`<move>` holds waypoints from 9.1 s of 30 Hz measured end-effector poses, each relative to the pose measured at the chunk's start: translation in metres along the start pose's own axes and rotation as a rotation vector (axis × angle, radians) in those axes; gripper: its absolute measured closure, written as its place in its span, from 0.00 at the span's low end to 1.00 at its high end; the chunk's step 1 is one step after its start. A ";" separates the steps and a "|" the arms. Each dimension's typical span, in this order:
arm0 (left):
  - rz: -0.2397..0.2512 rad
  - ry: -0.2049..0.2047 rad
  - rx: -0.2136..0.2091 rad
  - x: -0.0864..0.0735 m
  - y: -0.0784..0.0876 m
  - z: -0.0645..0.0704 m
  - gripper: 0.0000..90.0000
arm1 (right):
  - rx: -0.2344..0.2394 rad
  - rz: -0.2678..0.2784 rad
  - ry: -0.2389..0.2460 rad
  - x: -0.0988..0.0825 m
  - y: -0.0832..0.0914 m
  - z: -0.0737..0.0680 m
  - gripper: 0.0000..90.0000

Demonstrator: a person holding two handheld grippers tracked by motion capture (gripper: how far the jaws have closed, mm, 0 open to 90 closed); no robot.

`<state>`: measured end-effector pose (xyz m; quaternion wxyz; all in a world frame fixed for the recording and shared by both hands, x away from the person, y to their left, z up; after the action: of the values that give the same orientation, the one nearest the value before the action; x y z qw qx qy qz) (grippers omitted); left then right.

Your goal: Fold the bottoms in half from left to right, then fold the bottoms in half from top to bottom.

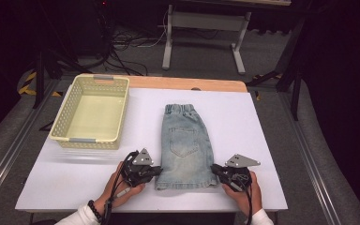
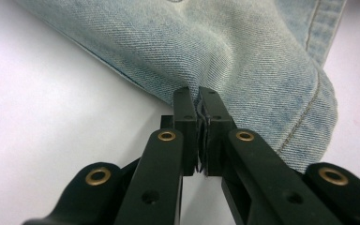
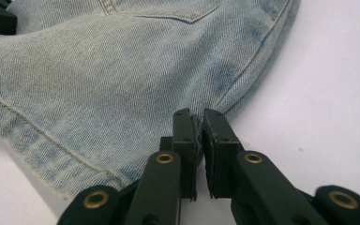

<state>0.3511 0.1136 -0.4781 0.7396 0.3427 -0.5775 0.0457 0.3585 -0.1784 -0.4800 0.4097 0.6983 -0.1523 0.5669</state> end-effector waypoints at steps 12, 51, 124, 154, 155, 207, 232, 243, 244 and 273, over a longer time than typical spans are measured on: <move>0.101 -0.162 0.087 0.011 0.023 -0.003 0.73 | -0.002 0.181 0.047 0.018 0.011 0.004 0.71; 0.136 -0.174 0.151 0.000 0.026 -0.011 0.12 | -0.044 0.299 0.126 0.037 -0.004 0.000 0.10; 0.028 0.140 0.233 0.066 -0.108 -0.120 0.82 | 0.021 -0.025 -0.068 0.074 -0.160 0.084 0.84; 0.197 -0.074 0.252 0.094 -0.082 -0.078 0.86 | -0.037 0.245 0.048 0.090 -0.091 0.062 0.85; 0.197 -0.088 0.253 0.094 -0.081 -0.077 0.86 | -0.038 0.248 0.048 0.089 -0.090 0.061 0.85; 0.216 -0.325 0.101 0.050 -0.038 -0.006 0.90 | -0.098 0.358 -0.024 0.074 -0.005 0.062 0.74; 0.190 -0.321 0.089 0.035 -0.026 -0.003 0.82 | 0.033 0.246 0.047 0.076 -0.040 0.036 0.99; 0.186 -0.297 0.102 0.031 -0.011 -0.002 0.66 | 0.063 0.252 0.076 0.074 -0.031 0.026 0.99; 0.186 -0.290 0.108 0.030 -0.008 -0.002 0.64 | 0.070 0.252 0.077 0.074 -0.030 0.024 0.99; 0.192 -0.263 0.200 0.032 0.002 0.002 0.59 | 0.220 0.125 0.086 0.038 -0.027 -0.015 1.00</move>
<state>0.3591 0.1029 -0.4486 0.6121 0.3608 -0.6919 0.1279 0.3786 -0.1408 -0.4553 0.3004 0.7032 -0.1147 0.6341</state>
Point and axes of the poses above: each handheld gripper's, and its own axes: y roughly backward along the jaws, x roughly out of its top, z roughly to its right, the point moved 4 cm from there along -y, roughly forward along the jaws, and after that the axes turned 15 degrees about z, right-handed, at the moved point
